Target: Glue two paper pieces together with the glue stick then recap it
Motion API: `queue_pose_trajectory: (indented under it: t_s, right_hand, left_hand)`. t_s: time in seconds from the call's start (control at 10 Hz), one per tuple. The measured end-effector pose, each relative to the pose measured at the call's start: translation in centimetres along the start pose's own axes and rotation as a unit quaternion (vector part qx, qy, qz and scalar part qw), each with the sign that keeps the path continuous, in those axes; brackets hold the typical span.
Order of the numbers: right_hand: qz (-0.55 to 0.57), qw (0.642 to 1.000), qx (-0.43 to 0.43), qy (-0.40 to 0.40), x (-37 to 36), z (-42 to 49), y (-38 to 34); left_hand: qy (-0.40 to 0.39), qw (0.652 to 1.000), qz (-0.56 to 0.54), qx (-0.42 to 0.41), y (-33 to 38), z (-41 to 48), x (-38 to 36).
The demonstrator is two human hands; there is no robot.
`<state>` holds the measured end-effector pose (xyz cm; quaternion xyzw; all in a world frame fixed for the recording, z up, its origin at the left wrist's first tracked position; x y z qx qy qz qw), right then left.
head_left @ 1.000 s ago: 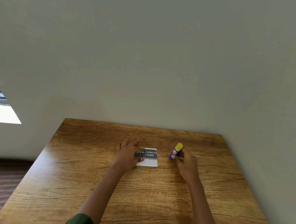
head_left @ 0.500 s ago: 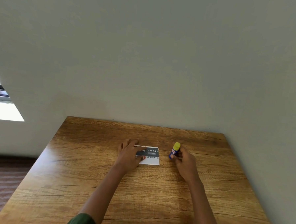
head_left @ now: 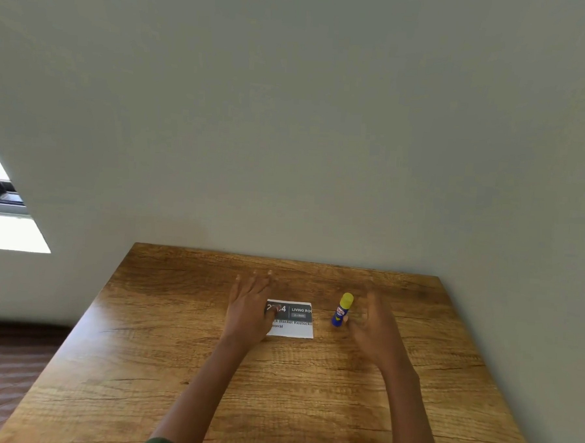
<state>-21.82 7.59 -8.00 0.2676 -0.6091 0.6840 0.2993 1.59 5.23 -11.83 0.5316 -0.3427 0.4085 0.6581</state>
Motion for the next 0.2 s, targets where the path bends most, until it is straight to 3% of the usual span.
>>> queue_pose_trajectory:
  t_s: [0.2]
  right_hand:
    - [-0.088,0.985,0.137,0.061,1.4,1.9,-4.5]
  left_hand:
    - [0.073,0.997,-0.01,-0.034,1.5,1.7,2.5]
Point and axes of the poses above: each hand's wrist, its own z-axis towards the middle knuckle, its own x-axis out of the back of the hand, y = z × x, the point moved 2 cm from there along z, towards the middle knuckle, and after that the axes turned 4 degrees about x, right-handed, at the moved point
